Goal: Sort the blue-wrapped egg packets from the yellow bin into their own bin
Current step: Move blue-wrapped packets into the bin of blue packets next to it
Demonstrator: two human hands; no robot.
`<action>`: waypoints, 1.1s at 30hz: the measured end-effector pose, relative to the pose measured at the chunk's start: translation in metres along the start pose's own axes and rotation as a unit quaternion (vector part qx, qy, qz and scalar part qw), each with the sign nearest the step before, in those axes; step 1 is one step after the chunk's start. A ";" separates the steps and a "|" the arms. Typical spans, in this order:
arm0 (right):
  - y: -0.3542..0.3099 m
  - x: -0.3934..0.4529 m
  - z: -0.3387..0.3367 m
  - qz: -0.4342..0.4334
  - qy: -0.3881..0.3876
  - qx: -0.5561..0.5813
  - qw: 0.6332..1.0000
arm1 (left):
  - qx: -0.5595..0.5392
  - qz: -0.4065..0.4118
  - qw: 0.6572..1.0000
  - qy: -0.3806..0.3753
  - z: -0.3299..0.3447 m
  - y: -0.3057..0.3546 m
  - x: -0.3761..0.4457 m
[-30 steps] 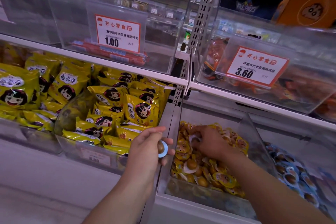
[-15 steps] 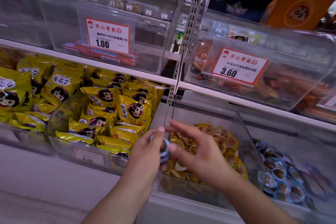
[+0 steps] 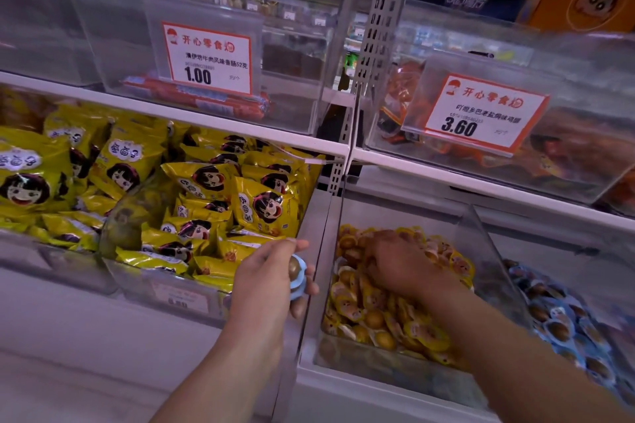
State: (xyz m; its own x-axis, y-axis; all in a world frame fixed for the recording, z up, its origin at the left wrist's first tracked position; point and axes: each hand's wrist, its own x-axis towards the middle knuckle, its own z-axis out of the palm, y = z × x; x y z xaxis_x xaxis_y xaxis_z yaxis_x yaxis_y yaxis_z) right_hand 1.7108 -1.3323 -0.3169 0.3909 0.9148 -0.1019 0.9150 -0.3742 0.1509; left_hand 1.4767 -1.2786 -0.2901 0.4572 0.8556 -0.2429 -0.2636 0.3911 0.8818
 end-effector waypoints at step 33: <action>-0.056 -0.162 -0.041 0.146 0.026 0.919 0.364 | 0.306 0.379 0.868 -0.098 0.064 -0.043 -0.045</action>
State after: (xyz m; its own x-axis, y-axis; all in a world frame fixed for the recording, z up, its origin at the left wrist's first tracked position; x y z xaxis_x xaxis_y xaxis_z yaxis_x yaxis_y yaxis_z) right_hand 1.5921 -1.4530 -0.2685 0.5395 0.7786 -0.3205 -0.6268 0.1172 -0.7703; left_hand 1.5217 -1.3551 -0.2916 0.5013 0.6908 0.5211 -0.0787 -0.5634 0.8225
